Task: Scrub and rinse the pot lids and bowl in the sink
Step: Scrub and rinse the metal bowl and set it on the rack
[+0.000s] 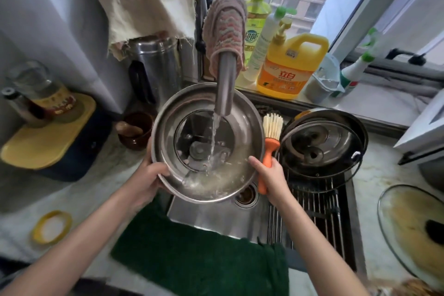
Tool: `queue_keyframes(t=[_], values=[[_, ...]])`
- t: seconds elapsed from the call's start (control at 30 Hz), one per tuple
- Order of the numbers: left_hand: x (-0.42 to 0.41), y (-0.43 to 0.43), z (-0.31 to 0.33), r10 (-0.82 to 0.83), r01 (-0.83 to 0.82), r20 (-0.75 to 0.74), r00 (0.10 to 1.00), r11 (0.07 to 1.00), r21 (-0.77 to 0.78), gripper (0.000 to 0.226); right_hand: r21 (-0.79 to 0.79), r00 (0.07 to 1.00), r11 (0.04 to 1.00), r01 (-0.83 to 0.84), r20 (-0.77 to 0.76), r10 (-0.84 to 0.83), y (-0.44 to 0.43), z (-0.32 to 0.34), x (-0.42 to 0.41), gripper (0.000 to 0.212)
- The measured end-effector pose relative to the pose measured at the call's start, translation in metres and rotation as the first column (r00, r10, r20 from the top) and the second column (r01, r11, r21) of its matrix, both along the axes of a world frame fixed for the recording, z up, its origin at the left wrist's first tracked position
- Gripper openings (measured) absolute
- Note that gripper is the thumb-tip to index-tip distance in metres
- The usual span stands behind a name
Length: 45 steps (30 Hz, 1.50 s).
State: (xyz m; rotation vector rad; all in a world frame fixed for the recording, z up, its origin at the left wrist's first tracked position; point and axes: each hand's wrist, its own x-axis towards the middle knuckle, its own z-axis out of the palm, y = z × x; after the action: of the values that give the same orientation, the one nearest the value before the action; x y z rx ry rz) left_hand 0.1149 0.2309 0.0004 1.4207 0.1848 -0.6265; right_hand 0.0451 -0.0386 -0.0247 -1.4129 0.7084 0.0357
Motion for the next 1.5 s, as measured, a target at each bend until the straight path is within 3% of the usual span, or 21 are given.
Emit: queue_keyframes(t=[0.1,0.23,0.33,0.37,0.43,0.53,0.6,0.7,0.77,0.83,0.93,0.97,1.0,1.03,1.1,1.13,1.23,1.3,1.37,1.43,1.5], values=[[0.004,-0.003,-0.003,-0.010,0.005,-0.101,0.995,0.999,-0.045,0.083,0.082,0.996,0.995,0.064,0.053,-0.068,0.001,0.014,-0.002,0.043],[0.010,-0.022,-0.012,0.022,-0.019,-0.219,0.975,1.000,0.016,0.027,-0.296,0.990,0.949,0.112,0.113,-0.081,-0.011,0.056,0.000,0.034],[0.009,-0.046,-0.033,-0.009,0.016,-0.024,1.000,0.952,0.306,0.029,-0.535,0.991,0.834,0.137,0.079,-0.112,-0.017,0.085,0.002,0.019],[0.006,-0.055,-0.040,-0.046,-0.015,0.123,0.991,0.891,0.453,0.046,-0.579,0.991,0.805,0.131,0.054,-0.122,-0.019,0.087,0.003,0.016],[-0.005,-0.076,-0.048,-0.365,-0.026,0.343,0.866,0.652,0.758,0.081,-0.623,0.990,0.774,0.110,-0.004,-0.144,-0.023,0.088,0.004,0.016],[-0.003,-0.107,-0.061,-0.818,0.035,0.188,0.544,0.245,0.969,0.078,-0.636,0.987,0.771,0.031,-0.103,-0.124,-0.025,0.082,0.002,0.019],[0.021,-0.113,-0.065,-0.906,0.038,0.184,0.380,0.214,0.976,0.068,-0.625,0.983,0.780,-0.019,-0.153,-0.099,-0.027,0.081,-0.002,0.020],[0.063,-0.112,-0.081,-0.934,-0.066,0.331,0.136,0.324,0.944,0.053,-0.569,0.965,0.822,0.007,-0.210,-0.154,-0.030,0.068,-0.010,0.024],[0.060,-0.114,-0.088,-0.933,0.016,0.294,0.208,0.303,0.953,0.061,-0.525,0.950,0.846,0.097,-0.205,-0.236,-0.031,0.061,-0.014,0.027],[0.040,-0.122,-0.091,-0.934,0.036,0.176,0.311,0.196,0.980,0.065,-0.499,0.931,0.850,0.167,-0.204,-0.303,-0.032,0.057,-0.016,0.028],[0.013,-0.120,-0.087,-0.963,0.203,-0.222,0.156,-0.188,0.961,0.070,-0.512,0.926,0.849,0.128,-0.245,-0.287,-0.039,0.054,-0.018,0.040],[0.017,-0.117,-0.085,-0.958,0.215,-0.266,0.109,-0.239,0.947,0.071,-0.515,0.928,0.851,0.096,-0.263,-0.264,-0.041,0.053,-0.017,0.043],[0.024,-0.114,-0.091,-0.958,0.200,-0.267,0.100,-0.244,0.949,0.071,-0.516,0.931,0.854,0.067,-0.276,-0.239,-0.041,0.051,-0.017,0.043],[0.038,-0.114,-0.100,-0.977,0.162,-0.181,0.109,-0.162,0.973,0.068,-0.512,0.933,0.857,0.049,-0.282,-0.222,-0.042,0.051,-0.018,0.041],[0.068,-0.117,-0.100,-0.989,0.067,0.138,0.047,0.141,0.988,0.062,-0.489,0.936,0.872,0.005,-0.304,-0.176,-0.042,0.050,-0.018,0.041],[0.082,-0.120,-0.096,-0.975,0.071,0.213,-0.057,0.209,0.975,0.059,-0.462,0.936,0.887,-0.017,-0.320,-0.148,-0.040,0.049,-0.017,0.043],[0.112,-0.141,-0.074,-0.904,-0.075,0.124,-0.409,0.168,0.983,0.055,-0.328,0.938,0.944,-0.023,-0.334,-0.093,-0.036,0.051,-0.016,0.037],[0.115,-0.150,-0.062,-0.804,-0.080,0.101,-0.586,0.181,0.980,0.054,-0.210,0.947,0.978,0.020,-0.308,-0.086,-0.032,0.053,-0.015,0.011],[0.117,-0.152,-0.065,-0.687,-0.050,0.099,-0.720,0.193,0.980,0.054,-0.123,0.948,0.992,0.036,-0.309,-0.073,-0.032,0.053,-0.018,0.013],[0.116,-0.145,-0.074,-0.728,-0.028,0.128,-0.673,0.198,0.980,0.053,-0.086,0.948,0.996,0.034,-0.314,-0.059,-0.033,0.051,-0.020,0.016],[0.107,-0.127,-0.080,-0.823,-0.081,0.162,-0.544,0.244,0.966,0.059,-0.071,0.947,0.997,0.036,-0.317,-0.057,-0.033,0.047,-0.023,0.012]])
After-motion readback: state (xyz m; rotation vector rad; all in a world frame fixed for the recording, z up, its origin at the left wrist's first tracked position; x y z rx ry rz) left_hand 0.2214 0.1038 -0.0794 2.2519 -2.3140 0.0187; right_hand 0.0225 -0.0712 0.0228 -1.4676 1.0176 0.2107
